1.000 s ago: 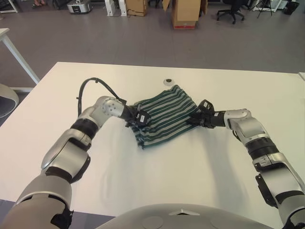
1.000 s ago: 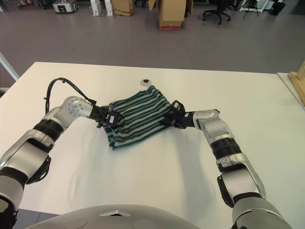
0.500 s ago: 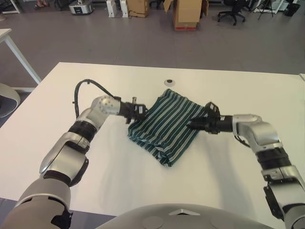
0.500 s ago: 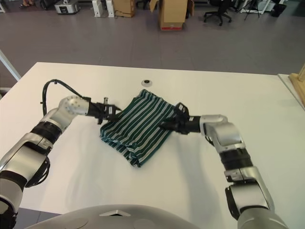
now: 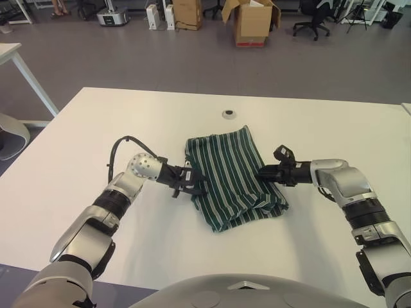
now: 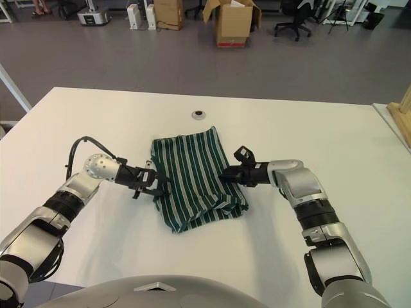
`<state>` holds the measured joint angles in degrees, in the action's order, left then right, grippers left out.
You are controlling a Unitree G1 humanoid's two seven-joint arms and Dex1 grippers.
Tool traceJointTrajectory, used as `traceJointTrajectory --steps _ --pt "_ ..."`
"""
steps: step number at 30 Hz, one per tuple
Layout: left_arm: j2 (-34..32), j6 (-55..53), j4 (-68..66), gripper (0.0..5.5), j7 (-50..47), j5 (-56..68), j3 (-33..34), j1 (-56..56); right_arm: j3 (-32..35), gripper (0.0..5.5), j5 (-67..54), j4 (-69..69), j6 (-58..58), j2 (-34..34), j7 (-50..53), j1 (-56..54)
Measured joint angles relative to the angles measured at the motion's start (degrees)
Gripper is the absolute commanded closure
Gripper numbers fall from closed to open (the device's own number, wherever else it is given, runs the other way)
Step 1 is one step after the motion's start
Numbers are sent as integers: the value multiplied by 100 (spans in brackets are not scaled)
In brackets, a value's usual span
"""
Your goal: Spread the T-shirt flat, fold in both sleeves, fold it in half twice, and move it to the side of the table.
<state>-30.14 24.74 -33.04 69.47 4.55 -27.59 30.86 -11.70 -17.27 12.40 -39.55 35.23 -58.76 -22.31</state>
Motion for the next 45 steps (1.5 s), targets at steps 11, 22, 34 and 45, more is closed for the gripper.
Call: traceJointTrajectory --steps 11,22,34,45 --pt "-1605 1357 1557 322 -608 -765 1214 -1673 638 319 1458 -953 3578 1889 14 2001" --pt "-978 3732 1485 267 -3618 -3596 613 -2096 -414 266 3557 1442 9579 1463 1672 1198" --pt "-474 3726 636 371 -3538 -3600 -765 -739 -1514 406 2919 1926 10049 1028 939 445" --pt "-950 4283 355 543 -3356 -3557 -1353 -257 -1622 535 2217 1146 9586 1228 609 1198"
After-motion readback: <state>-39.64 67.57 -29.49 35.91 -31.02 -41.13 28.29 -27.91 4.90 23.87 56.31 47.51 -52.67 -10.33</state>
